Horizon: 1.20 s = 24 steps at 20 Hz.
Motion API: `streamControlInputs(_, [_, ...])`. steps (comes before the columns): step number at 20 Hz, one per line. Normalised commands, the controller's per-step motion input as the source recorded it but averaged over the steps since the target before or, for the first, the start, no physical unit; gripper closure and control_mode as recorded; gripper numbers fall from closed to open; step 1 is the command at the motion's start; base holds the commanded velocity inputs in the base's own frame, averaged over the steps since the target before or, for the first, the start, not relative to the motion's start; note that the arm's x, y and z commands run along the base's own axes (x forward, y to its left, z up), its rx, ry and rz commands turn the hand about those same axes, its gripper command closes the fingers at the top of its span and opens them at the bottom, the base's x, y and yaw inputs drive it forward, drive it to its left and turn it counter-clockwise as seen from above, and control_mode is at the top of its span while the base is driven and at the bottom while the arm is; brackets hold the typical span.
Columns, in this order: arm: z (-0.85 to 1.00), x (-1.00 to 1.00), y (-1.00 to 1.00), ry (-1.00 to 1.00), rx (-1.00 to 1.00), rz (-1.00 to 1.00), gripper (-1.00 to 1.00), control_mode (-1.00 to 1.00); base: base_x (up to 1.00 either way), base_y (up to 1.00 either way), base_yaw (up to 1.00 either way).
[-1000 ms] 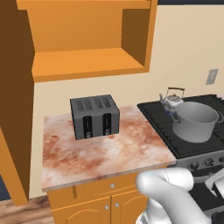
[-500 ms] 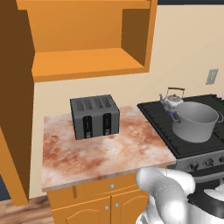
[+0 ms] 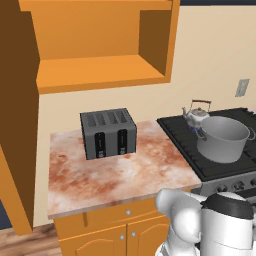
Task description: Pick the kettle from the cabinet and place it on a stove burner. Then pick the pot from the counter and place it on another stove burner. Finally, turn both burners on.
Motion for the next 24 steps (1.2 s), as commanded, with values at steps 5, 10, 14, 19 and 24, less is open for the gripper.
streamControlInputs(5, [0.00,-0.03,0.07,0.05,0.23,0.15,-1.00,-1.00,0.00,0.00,0.00])
streamControlInputs(10, [0.01,-0.01,0.00,0.00,0.18,0.12,-1.00,-1.00,0.00,0.00,0.00])
streamControlInputs(14, [0.04,0.00,0.01,-0.05,0.04,0.07,-1.00,-1.00,0.00,0.00,0.00])
streamControlInputs(19, [0.00,0.00,0.04,-0.17,-0.07,0.03,-1.00,-1.00,0.00,0.00,0.00])
streamControlInputs(24, [0.03,0.00,0.19,-0.13,-0.12,0.01,-1.00,-1.00,0.00,0.00,0.00])
